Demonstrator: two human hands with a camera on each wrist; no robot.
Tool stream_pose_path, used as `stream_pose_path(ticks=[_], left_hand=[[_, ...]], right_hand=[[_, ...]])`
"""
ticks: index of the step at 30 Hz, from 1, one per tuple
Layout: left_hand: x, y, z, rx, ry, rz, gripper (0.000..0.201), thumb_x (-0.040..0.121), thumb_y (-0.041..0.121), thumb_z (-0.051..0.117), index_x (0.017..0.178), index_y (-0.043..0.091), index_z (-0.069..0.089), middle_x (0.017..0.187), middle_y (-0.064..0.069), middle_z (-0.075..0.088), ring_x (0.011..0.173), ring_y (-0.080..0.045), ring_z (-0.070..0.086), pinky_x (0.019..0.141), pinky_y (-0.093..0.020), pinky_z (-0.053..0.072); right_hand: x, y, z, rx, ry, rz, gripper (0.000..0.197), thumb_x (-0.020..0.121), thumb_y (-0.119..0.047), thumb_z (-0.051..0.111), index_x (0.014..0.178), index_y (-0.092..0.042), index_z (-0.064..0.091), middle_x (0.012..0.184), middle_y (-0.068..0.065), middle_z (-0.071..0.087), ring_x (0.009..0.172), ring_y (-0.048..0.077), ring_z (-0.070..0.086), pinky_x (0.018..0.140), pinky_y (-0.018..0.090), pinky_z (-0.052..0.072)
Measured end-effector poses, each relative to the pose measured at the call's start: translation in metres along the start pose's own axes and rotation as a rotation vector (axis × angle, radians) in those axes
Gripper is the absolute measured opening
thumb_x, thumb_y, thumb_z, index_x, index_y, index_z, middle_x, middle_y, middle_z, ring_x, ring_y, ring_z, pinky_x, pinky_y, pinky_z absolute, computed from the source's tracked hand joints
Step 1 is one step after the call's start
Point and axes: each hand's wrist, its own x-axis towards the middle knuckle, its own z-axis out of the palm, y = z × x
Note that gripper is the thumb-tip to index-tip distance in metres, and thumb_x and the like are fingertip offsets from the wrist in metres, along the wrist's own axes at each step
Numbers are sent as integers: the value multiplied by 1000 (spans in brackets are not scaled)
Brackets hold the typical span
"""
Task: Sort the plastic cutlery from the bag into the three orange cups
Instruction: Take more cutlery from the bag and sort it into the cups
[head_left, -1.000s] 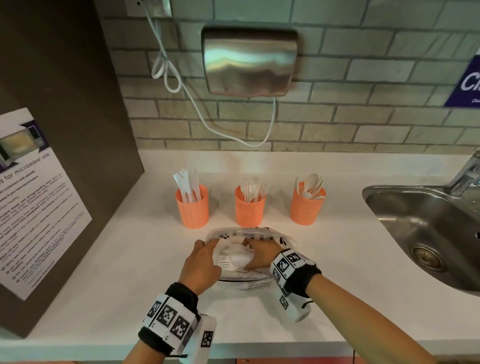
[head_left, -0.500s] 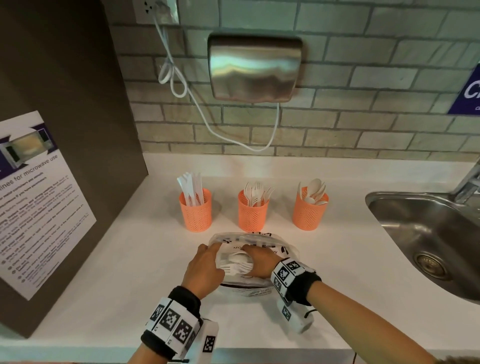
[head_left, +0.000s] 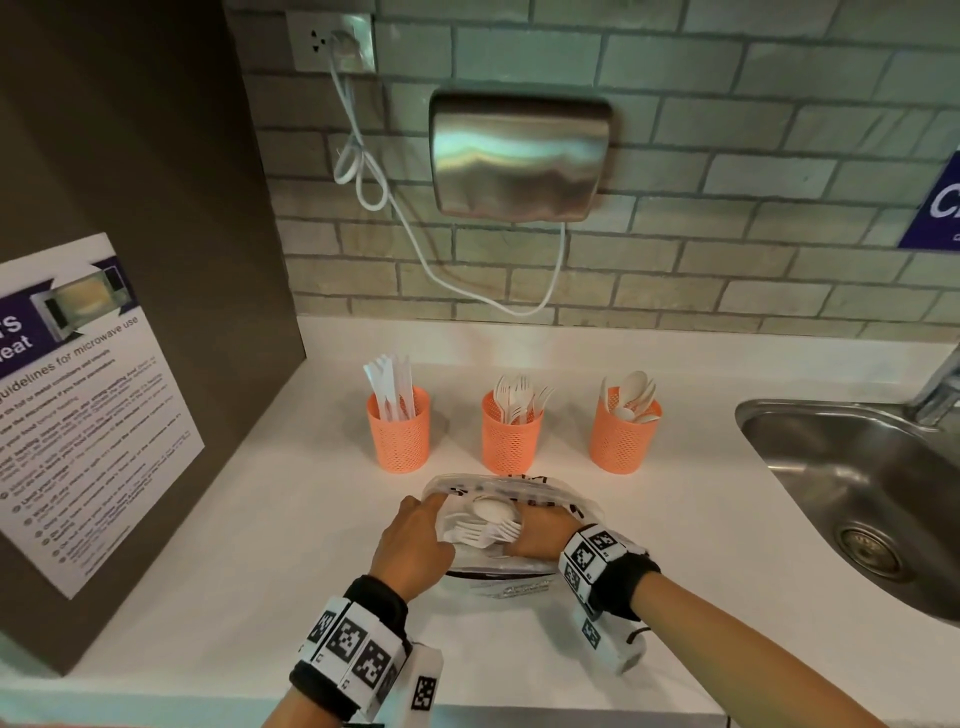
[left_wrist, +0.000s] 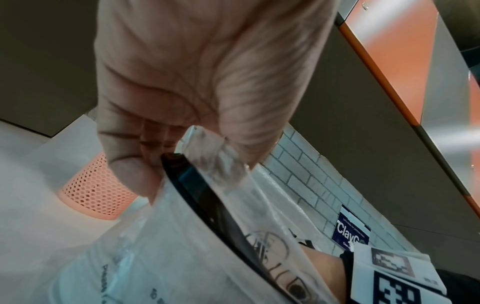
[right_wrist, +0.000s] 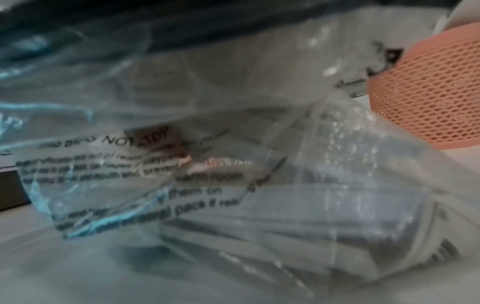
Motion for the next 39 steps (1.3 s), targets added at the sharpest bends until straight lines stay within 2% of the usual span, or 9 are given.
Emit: stream_pose_path(ticks=[9, 14, 19, 24, 27, 33, 35, 37, 39], left_hand=[[2, 0, -2, -23, 32, -24, 55, 87, 12, 48, 139, 21, 34, 121, -11, 48, 113, -28, 51, 93, -28, 39], [6, -2, -6, -33, 26, -29, 54, 88, 13, 48, 139, 20, 35, 122, -12, 49, 115, -29, 48, 96, -30, 38], [9, -3, -5, -48, 14, -39, 54, 88, 14, 50, 140, 17, 35, 124, -12, 50, 118, -26, 46, 97, -29, 37], [9, -9, -2, -53, -2, -53, 55, 88, 18, 52, 140, 18, 35, 126, -12, 50, 120, -27, 46, 98, -29, 36], [9, -11, -2, -72, 13, -61, 53, 88, 16, 51, 139, 18, 36, 125, -12, 52, 119, -26, 47, 98, -30, 38], [13, -11, -11, -120, 5, -74, 51, 87, 15, 51, 137, 17, 39, 127, -11, 53, 115, -29, 51, 98, -36, 44], [15, -12, -14, -190, -17, -74, 51, 87, 13, 49, 137, 17, 40, 129, -10, 52, 112, -30, 53, 95, -39, 48], [16, -11, -21, -317, -63, -83, 49, 89, 6, 45, 137, 16, 41, 129, -7, 51, 109, -26, 53, 86, -35, 52], [19, -13, -30, -480, -186, -70, 49, 89, -2, 39, 134, 16, 43, 125, -5, 49, 106, -21, 53, 79, -27, 52]], right_hand=[[-12, 1, 0, 28, 32, -10, 58, 89, -36, 56, 137, -11, 35, 132, 14, 55, 118, 29, 53, 98, 31, 40], [-13, 3, 3, 47, 32, -26, 55, 90, -38, 54, 138, -16, 39, 134, 11, 55, 119, 28, 54, 101, 31, 41], [-18, 0, 5, 52, -6, -9, 57, 95, -38, 45, 145, -16, 25, 148, 12, 38, 134, 26, 38, 110, 28, 25], [-15, 3, 6, 67, -39, 20, 58, 92, -39, 51, 143, -24, 30, 141, 8, 47, 128, 26, 46, 105, 25, 30], [-18, -2, -1, 71, -63, -6, 48, 95, -20, 48, 139, -11, 34, 135, 12, 52, 121, 27, 50, 96, 24, 35], [-24, -6, -10, 88, 56, -108, 42, 91, -14, 54, 130, -4, 43, 129, 15, 57, 113, 26, 55, 91, 25, 40], [-26, -5, -10, 156, 78, -157, 43, 89, -15, 57, 130, -8, 45, 128, 10, 58, 110, 18, 56, 89, 21, 41], [-28, -5, -13, 224, 130, -226, 46, 87, -22, 61, 129, -12, 46, 125, 5, 60, 107, 13, 56, 93, 22, 43], [-28, -2, -17, 283, 194, -263, 42, 84, -16, 62, 124, -15, 49, 109, 1, 64, 93, 11, 60, 87, 25, 49]])
